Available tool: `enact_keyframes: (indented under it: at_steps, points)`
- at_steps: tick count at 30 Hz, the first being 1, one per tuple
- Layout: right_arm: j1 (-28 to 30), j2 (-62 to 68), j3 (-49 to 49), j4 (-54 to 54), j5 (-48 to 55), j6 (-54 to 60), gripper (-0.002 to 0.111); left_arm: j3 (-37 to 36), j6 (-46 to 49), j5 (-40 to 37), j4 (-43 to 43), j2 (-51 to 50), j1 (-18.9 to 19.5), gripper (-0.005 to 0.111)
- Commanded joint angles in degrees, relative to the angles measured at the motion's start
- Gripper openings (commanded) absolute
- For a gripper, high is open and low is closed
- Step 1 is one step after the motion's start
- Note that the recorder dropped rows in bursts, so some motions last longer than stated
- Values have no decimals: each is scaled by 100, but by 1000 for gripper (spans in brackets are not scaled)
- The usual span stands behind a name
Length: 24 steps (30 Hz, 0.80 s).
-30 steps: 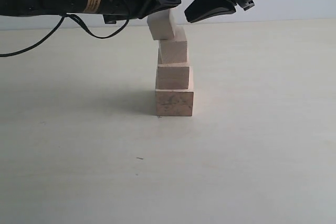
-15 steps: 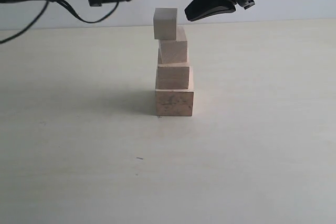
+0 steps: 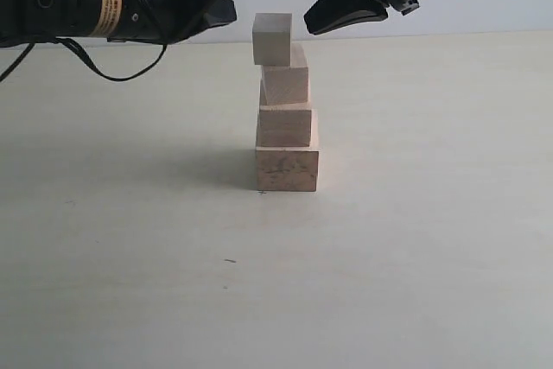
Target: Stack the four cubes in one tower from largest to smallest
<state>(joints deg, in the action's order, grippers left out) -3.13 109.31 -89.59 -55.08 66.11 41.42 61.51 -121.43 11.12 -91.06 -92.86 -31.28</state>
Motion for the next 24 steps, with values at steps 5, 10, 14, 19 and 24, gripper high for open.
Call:
enact_keyframes:
  at_steps: [5, 10, 14, 19, 24]
  points:
    - [-15, -47, 0, -44, -10, 71, 0, -24, -23, 259, 211, -54, -6, 0]
    - [-15, -47, 0, -33, -10, 69, 0, -24, -23, 694, 375, -207, -6, 0]
    - [-15, -47, 0, -33, -10, 69, 0, -24, -23, 761, 430, -247, -6, 0]
    - [-15, -47, 0, -33, -10, 69, 0, -24, -23, 848, 468, -247, -6, 0]
    - [-15, -47, 0, -33, -10, 69, 0, -24, -23, 811, 478, -247, -6, 0]
